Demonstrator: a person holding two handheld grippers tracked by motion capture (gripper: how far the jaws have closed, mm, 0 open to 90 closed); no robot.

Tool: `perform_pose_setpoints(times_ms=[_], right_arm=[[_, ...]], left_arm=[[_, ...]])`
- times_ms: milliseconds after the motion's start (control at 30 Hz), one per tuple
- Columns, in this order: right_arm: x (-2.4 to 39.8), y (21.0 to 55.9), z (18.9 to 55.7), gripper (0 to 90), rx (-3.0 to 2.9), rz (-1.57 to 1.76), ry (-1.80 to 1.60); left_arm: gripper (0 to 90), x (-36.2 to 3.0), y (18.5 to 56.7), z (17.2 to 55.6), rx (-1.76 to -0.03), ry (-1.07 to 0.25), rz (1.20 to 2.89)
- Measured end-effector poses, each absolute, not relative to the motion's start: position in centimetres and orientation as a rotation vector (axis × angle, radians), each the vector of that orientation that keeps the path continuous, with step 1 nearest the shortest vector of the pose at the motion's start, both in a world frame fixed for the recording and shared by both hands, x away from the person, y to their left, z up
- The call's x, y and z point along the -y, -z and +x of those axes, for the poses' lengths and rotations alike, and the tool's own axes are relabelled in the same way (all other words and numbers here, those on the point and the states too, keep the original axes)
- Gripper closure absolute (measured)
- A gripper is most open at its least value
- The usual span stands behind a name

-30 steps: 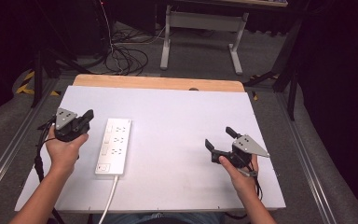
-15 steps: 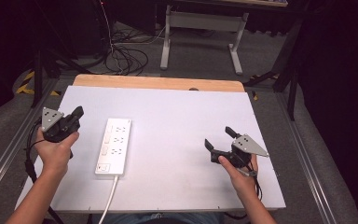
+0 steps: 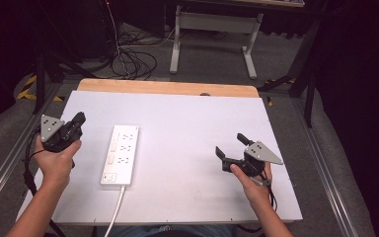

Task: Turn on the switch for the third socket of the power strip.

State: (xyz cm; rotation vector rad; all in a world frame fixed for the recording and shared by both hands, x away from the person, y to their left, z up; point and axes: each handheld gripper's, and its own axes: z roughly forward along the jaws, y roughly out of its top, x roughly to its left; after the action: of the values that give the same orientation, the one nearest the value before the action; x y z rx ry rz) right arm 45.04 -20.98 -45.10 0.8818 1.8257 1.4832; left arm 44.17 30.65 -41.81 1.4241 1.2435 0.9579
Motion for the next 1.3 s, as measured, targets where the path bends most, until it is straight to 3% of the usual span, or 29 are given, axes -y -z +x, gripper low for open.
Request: perform_pose_setpoints(times_ms=[533, 1300], right_arm=[[20.8, 45.1, 45.1, 8.9, -1.831, 0.880, -1.481], [20.9, 45.1, 45.2, 8.8, -1.826, 0.883, -1.489]], left_arm=[[77.6, -30.9, 41.6, 43.6, -1.211, -0.962, 1.419], [56.3, -30.7, 41.0, 42.4, -1.185, -0.953, 1.397]])
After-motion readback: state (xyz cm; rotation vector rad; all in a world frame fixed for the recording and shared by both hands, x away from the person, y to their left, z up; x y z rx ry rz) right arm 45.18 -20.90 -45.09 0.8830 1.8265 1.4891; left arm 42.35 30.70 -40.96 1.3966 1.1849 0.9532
